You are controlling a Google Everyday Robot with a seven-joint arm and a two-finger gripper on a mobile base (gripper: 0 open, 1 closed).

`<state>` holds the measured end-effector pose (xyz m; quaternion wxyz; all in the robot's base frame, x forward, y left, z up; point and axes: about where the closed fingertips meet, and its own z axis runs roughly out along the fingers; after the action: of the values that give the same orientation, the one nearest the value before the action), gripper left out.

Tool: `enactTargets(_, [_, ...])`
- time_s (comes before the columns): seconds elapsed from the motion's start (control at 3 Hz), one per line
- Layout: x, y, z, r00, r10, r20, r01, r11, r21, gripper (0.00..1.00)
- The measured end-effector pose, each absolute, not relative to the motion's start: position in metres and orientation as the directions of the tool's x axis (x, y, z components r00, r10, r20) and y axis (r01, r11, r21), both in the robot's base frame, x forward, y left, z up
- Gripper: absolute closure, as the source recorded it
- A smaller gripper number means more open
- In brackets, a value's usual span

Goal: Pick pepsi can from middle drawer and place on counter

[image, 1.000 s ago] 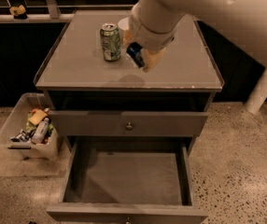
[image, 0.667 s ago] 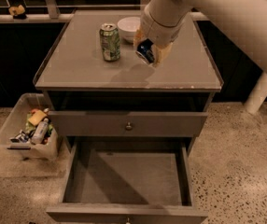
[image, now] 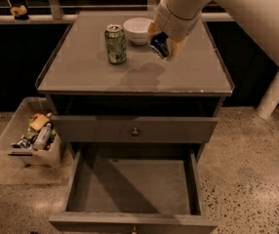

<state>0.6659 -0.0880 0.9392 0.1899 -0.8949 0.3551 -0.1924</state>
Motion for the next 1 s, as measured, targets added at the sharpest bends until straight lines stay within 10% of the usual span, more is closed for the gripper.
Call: enactTargets(1.0, [0.704,-0.118,0.837,0.706,-0.692,-0.152,-0.696,-0.638,-0.329,1.0])
